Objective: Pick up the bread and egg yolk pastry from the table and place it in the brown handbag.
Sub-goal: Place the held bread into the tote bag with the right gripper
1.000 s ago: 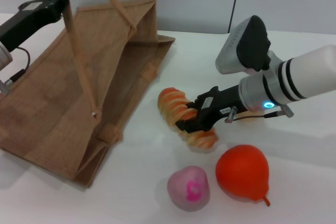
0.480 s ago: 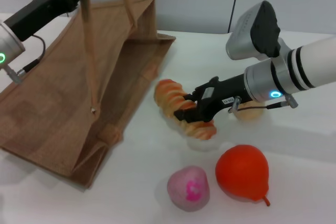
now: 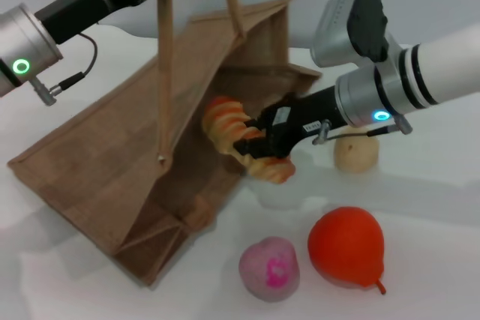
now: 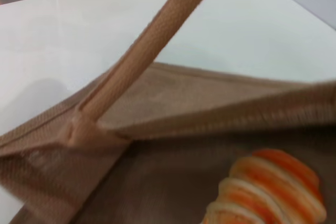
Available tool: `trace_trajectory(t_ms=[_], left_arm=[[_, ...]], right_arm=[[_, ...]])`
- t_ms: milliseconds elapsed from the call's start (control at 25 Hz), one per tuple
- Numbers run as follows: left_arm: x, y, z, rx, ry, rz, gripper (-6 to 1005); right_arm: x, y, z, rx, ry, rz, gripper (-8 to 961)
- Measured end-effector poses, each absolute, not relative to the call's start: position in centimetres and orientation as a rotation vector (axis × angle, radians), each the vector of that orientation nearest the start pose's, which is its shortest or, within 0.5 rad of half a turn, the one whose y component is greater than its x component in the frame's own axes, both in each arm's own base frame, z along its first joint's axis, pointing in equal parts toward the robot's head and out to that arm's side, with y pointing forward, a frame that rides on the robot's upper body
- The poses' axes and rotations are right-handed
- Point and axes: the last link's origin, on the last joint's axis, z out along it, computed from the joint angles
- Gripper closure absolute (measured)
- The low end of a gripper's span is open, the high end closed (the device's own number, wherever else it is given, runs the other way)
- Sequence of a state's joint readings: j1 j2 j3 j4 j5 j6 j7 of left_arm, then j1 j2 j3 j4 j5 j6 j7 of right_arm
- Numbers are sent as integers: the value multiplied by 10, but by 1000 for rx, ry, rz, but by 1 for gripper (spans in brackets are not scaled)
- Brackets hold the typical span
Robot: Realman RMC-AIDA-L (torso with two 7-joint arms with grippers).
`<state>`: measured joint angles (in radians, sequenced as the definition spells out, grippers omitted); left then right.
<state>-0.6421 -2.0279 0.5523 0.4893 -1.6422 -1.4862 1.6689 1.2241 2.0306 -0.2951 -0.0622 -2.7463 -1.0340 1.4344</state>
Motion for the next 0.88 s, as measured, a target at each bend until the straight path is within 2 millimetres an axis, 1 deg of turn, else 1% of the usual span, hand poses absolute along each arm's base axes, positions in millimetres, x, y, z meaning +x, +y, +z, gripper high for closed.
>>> trace_trajectory(t_ms=[40, 240, 400, 440, 480, 720, 800, 880], left_arm=[[-218, 391, 62, -2198, -741, -1370, 881], [-207, 390, 61, -2249, -715, -1412, 881], [-200, 390, 61, -2270, -698, -1438, 881], [-199, 390, 61, -2274, -696, -1443, 881], [-196, 391, 61, -2279, -694, -1448, 881], [-182, 394, 62, -2319, -659, -1488, 881], [-180, 394, 62, -2325, -652, -1499, 881], [-179, 394, 64, -2323, -650, -1504, 881]], right_arm=[[134, 422, -97, -2964, 357, 94, 532], [120, 431, -103, -2912, 316, 80, 565], [106, 438, -110, -2863, 282, 68, 586], [101, 442, -114, -2828, 278, 79, 588], [101, 442, -114, -2828, 278, 79, 590], [98, 452, -118, -2703, 259, 106, 601], [95, 449, -121, -2718, 222, 124, 610], [92, 442, -126, -2757, 158, 141, 618]])
